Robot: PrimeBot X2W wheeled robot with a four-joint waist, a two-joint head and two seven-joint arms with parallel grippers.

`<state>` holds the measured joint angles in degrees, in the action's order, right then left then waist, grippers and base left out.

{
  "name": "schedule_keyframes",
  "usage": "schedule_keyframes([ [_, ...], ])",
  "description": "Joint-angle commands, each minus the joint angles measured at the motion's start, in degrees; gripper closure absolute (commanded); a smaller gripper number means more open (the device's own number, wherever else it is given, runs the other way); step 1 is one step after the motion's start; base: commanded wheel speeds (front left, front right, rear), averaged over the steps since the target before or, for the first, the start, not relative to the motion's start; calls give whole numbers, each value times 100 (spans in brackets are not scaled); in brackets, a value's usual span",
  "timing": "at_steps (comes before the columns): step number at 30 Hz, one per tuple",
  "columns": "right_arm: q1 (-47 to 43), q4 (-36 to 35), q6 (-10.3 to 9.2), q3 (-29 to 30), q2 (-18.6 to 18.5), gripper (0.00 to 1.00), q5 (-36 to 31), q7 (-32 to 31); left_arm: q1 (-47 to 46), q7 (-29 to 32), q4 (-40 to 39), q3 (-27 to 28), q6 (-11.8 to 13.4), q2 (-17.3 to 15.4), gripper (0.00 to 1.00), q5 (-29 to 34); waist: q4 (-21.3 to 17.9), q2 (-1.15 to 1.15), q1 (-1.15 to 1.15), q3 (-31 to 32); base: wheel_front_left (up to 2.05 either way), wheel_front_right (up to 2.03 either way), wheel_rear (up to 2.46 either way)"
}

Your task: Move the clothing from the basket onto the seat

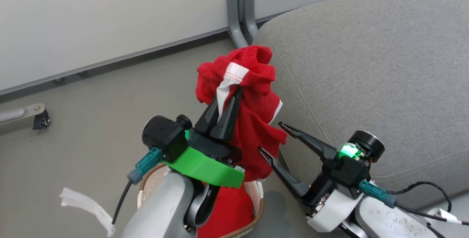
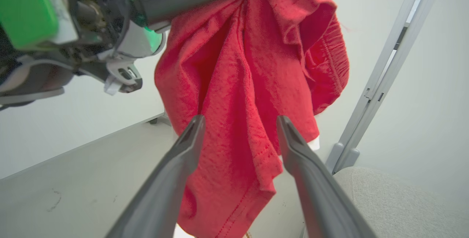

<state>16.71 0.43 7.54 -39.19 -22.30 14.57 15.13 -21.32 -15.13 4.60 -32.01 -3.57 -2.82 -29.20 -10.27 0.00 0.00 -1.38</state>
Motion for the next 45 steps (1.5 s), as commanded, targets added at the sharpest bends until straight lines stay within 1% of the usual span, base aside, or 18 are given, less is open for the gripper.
schedule_keyframes([
  [1,164,94,-10,-115,-55,0,95,4,-123,-3,13,-63,-46,-12,100,-16,17,0,0,-5,0,0,0],
  [3,361,294,-10,-329,-115,0,165,4,-164,-3,7,-190,-79,-15,100,70,48,0,0,-6,0,0,0],
  [9,714,710,-10,-814,-101,0,410,4,-210,-3,-31,-431,-140,-15,100,111,133,0,0,0,0,0,0],
  [13,907,976,-10,-1141,-20,0,657,4,-245,-3,-74,-546,-142,-15,100,55,178,0,0,11,0,0,0],
  [15,984,1104,-10,-1240,98,0,911,4,-254,-3,-123,-613,-127,-14,100,23,195,0,0,23,0,0,0],
  [19,1144,1398,-10,-1534,209,0,1053,4,-288,-3,-176,-758,-106,-14,100,-43,248,0,0,54,0,0,0],
  [22,1255,1512,-10,-1594,365,0,1116,4,-307,-3,-187,-838,-81,-14,100,-94,278,0,0,70,0,0,0],
  [30,1271,1581,-10,-1417,633,0,1057,4,-277,-3,-160,-884,-66,-14,100,-136,348,0,0,116,0,0,0],
  [31,1251,1561,-10,-1400,643,63,1050,4,-266,-3,-153,-874,-67,-14,100,-136,355,0,0,123,0,0,0],
  [32,1240,1519,-10,-1366,652,100,1023,4,-254,-3,-147,-861,-62,-14,100,-133,359,0,0,128,0,0,0],
  [38,1072,1402,-10,-1007,653,100,805,4,-171,-3,-117,-728,-41,-14,100,-95,352,0,0,151,0,0,0],
  [45,963,1342,-10,-870,633,100,693,4,-123,-3,-99,-643,-71,-14,100,-73,299,0,0,164,0,0,0],
])
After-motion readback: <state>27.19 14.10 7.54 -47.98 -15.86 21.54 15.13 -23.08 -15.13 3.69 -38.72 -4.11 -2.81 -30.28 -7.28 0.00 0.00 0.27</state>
